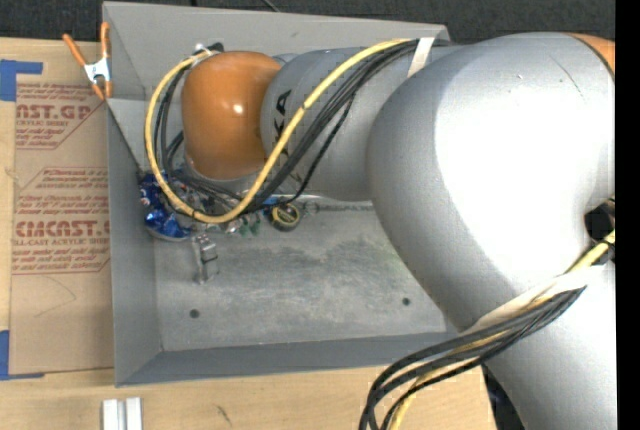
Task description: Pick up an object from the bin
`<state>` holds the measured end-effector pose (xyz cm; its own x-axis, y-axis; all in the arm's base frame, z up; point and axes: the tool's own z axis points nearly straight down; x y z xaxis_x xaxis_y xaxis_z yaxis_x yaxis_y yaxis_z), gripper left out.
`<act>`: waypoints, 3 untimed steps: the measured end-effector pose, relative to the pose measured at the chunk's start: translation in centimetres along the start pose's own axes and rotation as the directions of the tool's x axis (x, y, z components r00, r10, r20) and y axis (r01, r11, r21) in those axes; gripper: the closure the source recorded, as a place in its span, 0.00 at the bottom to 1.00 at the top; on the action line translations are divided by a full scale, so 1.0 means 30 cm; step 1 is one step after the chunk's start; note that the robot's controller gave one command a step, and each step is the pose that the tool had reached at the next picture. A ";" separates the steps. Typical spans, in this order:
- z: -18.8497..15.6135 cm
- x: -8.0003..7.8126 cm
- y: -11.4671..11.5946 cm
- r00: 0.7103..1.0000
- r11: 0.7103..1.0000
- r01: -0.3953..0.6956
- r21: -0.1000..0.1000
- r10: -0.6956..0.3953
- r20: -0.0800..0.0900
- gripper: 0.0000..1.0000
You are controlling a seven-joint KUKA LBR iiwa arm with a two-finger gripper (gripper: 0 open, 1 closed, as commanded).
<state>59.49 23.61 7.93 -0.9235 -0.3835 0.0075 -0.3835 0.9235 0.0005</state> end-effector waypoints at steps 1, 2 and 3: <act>-0.004 0.008 0.001 1.000 1.000 0.005 0.000 -0.005 0.004 0.00; 0.001 0.004 -0.005 1.000 1.000 0.015 -0.002 -0.015 0.004 0.00; -0.001 0.005 -0.003 1.000 1.000 0.025 0.001 -0.025 0.005 0.00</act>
Offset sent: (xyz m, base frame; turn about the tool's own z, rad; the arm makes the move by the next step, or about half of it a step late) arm -0.0032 -0.0021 -0.0048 -0.0003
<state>59.39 23.48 7.97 -0.9136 -0.4066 0.0027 -0.4066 0.9136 -0.0001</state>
